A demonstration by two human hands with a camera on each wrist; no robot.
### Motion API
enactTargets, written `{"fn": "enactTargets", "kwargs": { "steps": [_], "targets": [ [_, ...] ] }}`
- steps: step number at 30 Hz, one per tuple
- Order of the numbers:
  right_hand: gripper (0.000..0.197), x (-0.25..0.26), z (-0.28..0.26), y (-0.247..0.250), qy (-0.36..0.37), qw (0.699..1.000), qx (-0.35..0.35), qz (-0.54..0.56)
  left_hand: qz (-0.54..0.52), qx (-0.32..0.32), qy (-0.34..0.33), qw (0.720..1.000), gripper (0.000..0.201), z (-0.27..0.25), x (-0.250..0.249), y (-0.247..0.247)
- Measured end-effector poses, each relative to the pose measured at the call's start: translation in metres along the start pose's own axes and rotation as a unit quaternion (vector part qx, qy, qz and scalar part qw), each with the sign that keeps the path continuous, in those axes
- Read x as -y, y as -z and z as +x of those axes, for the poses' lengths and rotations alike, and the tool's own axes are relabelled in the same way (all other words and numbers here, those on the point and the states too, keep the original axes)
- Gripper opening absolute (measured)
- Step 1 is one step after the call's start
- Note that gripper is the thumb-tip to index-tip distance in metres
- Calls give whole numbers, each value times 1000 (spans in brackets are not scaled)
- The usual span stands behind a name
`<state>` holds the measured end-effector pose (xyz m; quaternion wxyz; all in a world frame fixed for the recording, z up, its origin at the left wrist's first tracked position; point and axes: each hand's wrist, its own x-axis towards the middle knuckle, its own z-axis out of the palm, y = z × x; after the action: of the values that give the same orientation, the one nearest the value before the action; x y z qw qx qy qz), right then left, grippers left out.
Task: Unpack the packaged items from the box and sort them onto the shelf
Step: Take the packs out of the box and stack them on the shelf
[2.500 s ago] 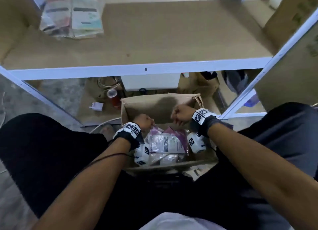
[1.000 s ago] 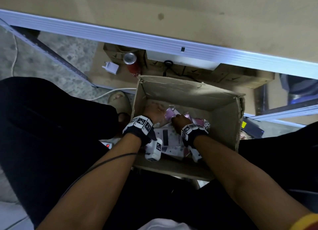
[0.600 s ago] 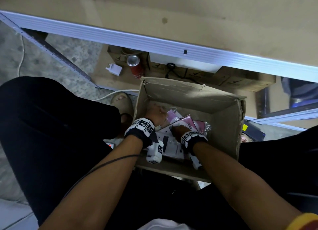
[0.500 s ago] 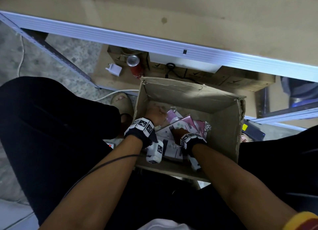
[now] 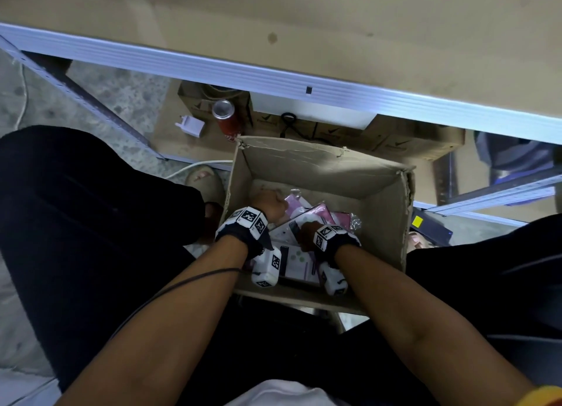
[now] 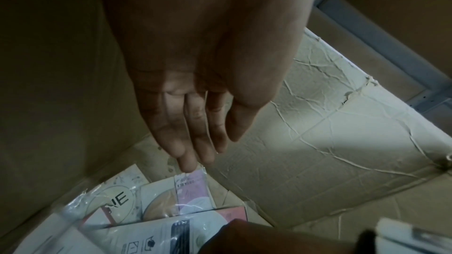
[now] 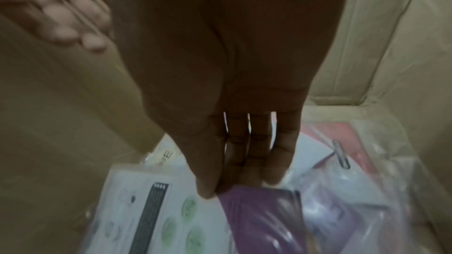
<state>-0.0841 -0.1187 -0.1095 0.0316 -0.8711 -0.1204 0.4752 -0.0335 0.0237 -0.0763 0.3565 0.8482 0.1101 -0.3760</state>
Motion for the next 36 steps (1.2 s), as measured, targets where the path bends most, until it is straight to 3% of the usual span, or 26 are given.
{"fn": "enactTargets", "kwargs": {
  "steps": [2,5,8,13,21,24,29,32,36],
  "targets": [
    [57,-7,-12,6,-14,998,-1,55,19,25,8,999,31,3,-2,-1],
    [80,-28,-30,17,-25,993,-68,98,34,45,15,998,32,7,-4,-4],
    [67,-44,-39,38,-24,994,-73,84,89,51,15,995,38,11,-2,-10],
    [24,-56,-58,49,-111,977,-139,115,163,60,33,984,45,16,7,-22],
    [20,-71,-83,34,-180,933,-203,238,259,49,-10,965,47,33,6,-40],
    [18,-75,-93,31,-196,912,-210,291,315,75,-38,945,45,37,7,-46],
    [8,-72,-104,30,-193,903,-217,317,398,98,-53,911,66,51,17,-52],
    [10,-71,-107,29,-189,900,-219,327,399,91,-48,911,67,57,19,-55],
    [8,-72,-107,29,-194,897,-219,332,382,93,-52,918,52,57,19,-65]
  ]
}}
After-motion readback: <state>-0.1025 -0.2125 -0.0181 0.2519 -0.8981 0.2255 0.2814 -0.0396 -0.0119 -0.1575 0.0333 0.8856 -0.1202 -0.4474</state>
